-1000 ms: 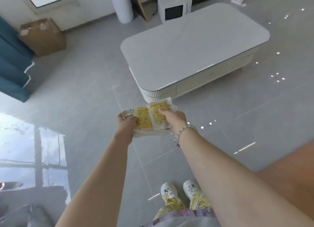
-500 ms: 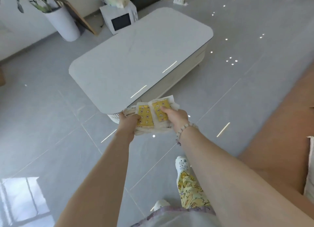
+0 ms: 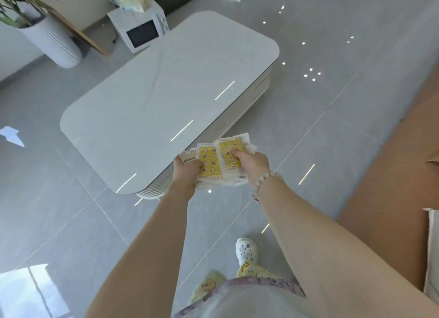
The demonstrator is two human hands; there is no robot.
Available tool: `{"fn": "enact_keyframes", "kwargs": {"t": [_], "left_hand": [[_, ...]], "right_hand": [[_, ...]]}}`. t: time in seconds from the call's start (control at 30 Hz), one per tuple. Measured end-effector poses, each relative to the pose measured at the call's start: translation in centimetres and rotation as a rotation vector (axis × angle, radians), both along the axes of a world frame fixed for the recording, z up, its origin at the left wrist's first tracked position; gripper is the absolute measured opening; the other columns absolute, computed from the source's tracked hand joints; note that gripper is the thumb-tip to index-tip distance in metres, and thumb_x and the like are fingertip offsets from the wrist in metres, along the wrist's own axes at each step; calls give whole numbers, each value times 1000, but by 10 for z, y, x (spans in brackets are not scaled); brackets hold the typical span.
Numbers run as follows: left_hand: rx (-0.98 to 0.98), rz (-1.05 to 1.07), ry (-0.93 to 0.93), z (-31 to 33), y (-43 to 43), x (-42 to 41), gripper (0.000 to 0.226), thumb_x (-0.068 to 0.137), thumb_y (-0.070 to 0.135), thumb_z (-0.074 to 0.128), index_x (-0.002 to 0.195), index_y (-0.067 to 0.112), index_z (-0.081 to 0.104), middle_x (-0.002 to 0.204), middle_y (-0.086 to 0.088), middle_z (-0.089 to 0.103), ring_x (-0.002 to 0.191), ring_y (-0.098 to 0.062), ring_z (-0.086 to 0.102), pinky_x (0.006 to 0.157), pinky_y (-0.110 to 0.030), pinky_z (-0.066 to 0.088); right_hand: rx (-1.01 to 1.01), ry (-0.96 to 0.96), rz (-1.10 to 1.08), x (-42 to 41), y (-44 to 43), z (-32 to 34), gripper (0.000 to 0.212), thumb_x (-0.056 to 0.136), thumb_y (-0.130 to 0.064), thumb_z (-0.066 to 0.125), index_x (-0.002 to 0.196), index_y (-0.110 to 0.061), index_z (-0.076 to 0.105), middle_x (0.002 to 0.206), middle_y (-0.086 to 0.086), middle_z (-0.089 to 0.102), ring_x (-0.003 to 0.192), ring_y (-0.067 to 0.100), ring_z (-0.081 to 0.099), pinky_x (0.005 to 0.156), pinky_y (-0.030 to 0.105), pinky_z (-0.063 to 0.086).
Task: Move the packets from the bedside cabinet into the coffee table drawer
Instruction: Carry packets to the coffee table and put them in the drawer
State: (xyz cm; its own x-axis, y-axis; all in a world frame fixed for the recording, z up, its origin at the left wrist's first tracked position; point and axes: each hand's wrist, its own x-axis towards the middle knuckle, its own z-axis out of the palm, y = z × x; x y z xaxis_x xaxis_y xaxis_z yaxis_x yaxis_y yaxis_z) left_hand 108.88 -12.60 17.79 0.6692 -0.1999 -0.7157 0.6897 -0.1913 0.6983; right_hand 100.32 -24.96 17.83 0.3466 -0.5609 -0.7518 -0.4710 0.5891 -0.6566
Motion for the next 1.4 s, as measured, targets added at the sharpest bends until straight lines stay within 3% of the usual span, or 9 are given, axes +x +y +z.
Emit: {"fn": "enact_keyframes", "kwargs": {"t": [0.17, 0.3, 0.57, 0.67, 0.97, 1.1, 1.17, 1.33, 1.4], "left_hand": [[24, -30, 7, -7, -24, 23, 62, 87, -4, 51, 140, 19, 30, 120, -13, 57, 89, -29, 62, 73, -42, 54], [24, -58, 21, -14, -38, 45, 61, 86, -5, 50, 140, 15, 31, 124, -16, 56, 91, -31, 62, 74, -44, 55], [0, -106, 57, -25, -74, 117, 58, 87, -6, 49, 139, 14, 31, 116, -14, 58, 80, -24, 63, 71, -41, 54], [-20, -90, 71, -21, -86, 153, 61, 88, -6, 48, 141, 17, 29, 114, -12, 57, 78, -23, 62, 72, -40, 53], [-49, -7, 97, -29, -89, 238, 57, 87, -6, 48, 139, 11, 31, 119, -15, 56, 79, -22, 62, 57, -33, 52], [-44, 48, 155, -43, -91, 249, 55, 87, -7, 48, 138, 11, 33, 119, -16, 56, 81, -24, 63, 58, -35, 52], [-55, 96, 180, -52, -101, 256, 55, 88, -8, 48, 137, 12, 34, 115, -13, 56, 84, -25, 62, 60, -35, 52], [-69, 240, 240, -92, -134, 278, 53, 89, -8, 46, 135, 14, 34, 100, -8, 58, 82, -24, 61, 62, -38, 52], [-45, 275, 256, -107, -149, 286, 53, 89, -8, 46, 135, 16, 34, 96, -6, 58, 80, -23, 61, 61, -37, 52]], "right_hand": [[46, 7, -31, 17, -20, -10, 37, 75, -33, 78, 99, -13, 57, 98, 4, 65, 90, 22, 63, 79, 31, 50], [56, 4, -44, 37, -34, -15, 32, 78, -31, 76, 95, -14, 56, 84, 1, 61, 84, 21, 60, 75, 29, 47], [45, 58, -71, 103, -65, -19, 31, 78, -34, 75, 93, -14, 57, 82, -1, 61, 82, 20, 60, 74, 29, 47], [27, 69, -77, 142, -78, -17, 32, 77, -33, 77, 93, -13, 58, 90, 2, 63, 82, 20, 60, 73, 28, 47], [50, 98, -23, 242, -88, -45, 55, 71, -35, 80, 115, -10, 57, 106, 5, 65, 97, 23, 63, 87, 35, 52], [68, 133, 13, 261, -93, -59, 96, 46, -46, 81, 130, -10, 51, 117, 5, 64, 103, 24, 63, 91, 40, 52], [54, 144, 49, 274, -107, -73, 105, 37, -51, 78, 131, -11, 52, 118, 5, 64, 104, 24, 63, 89, 38, 54], [16, 212, 223, 308, -143, -104, 87, 51, -51, 79, 124, -8, 57, 120, 6, 63, 106, 23, 62, 79, 32, 53], [4, 248, 308, 324, -160, -126, 71, 65, -45, 79, 119, -3, 57, 118, 6, 62, 106, 22, 60, 79, 31, 50]]}}
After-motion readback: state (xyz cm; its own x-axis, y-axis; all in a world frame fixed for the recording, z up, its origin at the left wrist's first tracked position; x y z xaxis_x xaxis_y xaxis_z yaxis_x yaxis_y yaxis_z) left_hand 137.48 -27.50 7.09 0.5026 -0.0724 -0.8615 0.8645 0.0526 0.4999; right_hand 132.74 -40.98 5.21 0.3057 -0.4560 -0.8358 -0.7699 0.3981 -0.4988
